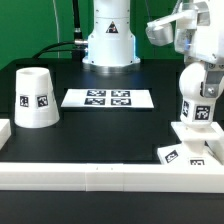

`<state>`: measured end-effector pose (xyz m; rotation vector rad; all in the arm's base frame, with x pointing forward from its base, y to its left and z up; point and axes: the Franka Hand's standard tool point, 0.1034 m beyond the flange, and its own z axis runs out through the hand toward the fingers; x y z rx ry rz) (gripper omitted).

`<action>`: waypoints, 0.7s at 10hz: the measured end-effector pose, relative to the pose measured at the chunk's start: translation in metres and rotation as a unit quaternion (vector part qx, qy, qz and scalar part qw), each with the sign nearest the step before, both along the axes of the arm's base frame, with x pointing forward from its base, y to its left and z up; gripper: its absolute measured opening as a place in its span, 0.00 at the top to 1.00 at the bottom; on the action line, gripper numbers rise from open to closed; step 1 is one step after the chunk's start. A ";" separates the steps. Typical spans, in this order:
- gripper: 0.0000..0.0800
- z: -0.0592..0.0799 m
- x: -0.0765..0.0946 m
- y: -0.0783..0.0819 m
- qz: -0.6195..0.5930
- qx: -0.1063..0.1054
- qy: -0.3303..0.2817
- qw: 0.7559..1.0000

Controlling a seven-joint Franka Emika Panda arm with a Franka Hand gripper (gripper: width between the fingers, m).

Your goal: Assemble lamp

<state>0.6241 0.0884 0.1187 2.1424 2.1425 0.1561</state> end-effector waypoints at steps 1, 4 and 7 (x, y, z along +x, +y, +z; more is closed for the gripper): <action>0.28 0.000 0.000 0.000 0.000 0.000 0.000 1.000; 0.28 0.000 0.000 0.000 -0.027 0.005 0.000 1.000; 0.28 0.000 -0.001 0.000 -0.209 0.035 0.002 0.977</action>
Offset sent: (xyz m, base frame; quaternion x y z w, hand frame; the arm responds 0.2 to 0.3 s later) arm 0.0000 0.0000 0.0000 0.0000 0.0000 0.0000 1.0000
